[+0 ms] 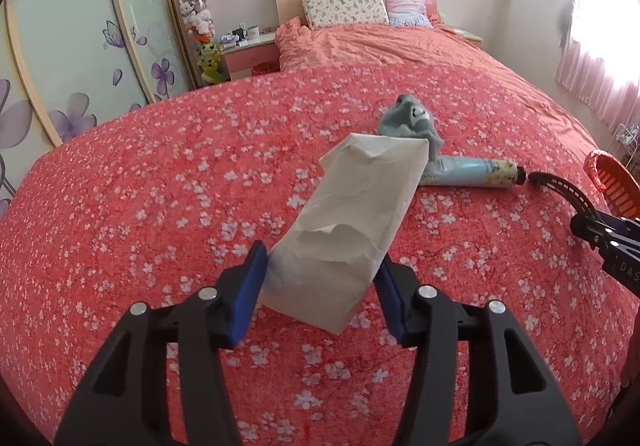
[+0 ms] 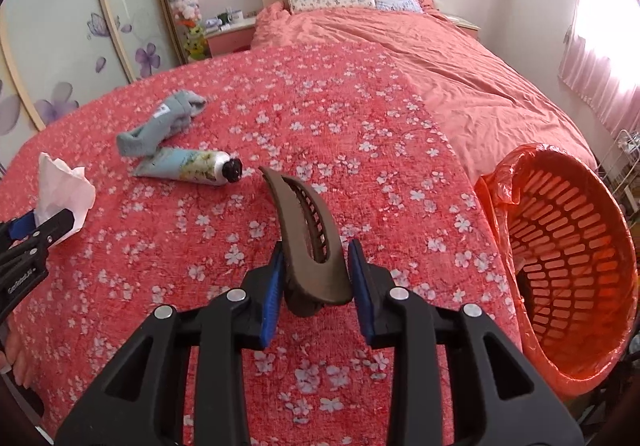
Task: Collect trash
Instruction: 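Grasp the white tissue with the left tool while the right tool grasps the brown hair clip, then carry the tissue and hair clip toward the orange basket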
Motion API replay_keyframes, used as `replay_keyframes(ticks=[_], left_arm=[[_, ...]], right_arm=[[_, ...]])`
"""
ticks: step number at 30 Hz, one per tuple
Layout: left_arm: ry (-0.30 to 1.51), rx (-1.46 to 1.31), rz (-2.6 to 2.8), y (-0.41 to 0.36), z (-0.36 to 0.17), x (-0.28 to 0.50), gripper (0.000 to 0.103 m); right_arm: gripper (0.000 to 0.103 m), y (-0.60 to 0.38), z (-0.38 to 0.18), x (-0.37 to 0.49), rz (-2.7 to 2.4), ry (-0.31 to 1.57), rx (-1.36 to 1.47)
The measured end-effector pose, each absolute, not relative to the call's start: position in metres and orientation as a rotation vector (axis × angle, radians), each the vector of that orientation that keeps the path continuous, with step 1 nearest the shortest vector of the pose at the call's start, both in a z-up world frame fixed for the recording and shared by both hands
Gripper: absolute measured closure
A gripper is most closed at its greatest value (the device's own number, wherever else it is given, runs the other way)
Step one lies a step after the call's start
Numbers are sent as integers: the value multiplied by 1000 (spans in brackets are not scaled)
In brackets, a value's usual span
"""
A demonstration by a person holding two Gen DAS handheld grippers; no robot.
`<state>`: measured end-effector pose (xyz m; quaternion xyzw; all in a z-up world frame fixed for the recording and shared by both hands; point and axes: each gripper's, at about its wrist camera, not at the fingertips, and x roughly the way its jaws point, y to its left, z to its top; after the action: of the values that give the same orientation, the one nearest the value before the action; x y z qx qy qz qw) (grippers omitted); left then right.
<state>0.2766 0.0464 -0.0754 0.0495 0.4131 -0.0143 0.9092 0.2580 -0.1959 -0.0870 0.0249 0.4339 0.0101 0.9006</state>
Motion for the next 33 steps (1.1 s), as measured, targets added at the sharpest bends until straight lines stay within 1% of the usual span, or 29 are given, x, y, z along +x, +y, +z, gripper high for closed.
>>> replay_keyframes(ticks=[1, 3, 6, 7, 9, 14, 25, 33], left_arm=[[863, 102, -29, 45, -78, 278, 48], [865, 115, -20, 42, -82, 279, 47], [860, 120, -16, 39, -84, 281, 47], [857, 116, -19, 38, -84, 282, 48], [852, 111, -23, 37, -84, 282, 53], [825, 88, -50, 40, -75, 277, 61], [735, 94, -98, 18, -27, 252, 61], [682, 101, -185, -25, 10, 233, 61]], right_arm=[[69, -194, -88, 261, 13, 900, 45], [60, -192, -88, 266, -1, 902, 41], [59, -190, -87, 274, -19, 899, 30], [62, -190, -89, 277, -16, 908, 34], [86, -194, -89, 277, -21, 910, 50], [86, -214, -82, 263, 14, 892, 155], [86, -228, -40, 233, 48, 802, 202], [86, -258, -12, 204, 26, 734, 229]])
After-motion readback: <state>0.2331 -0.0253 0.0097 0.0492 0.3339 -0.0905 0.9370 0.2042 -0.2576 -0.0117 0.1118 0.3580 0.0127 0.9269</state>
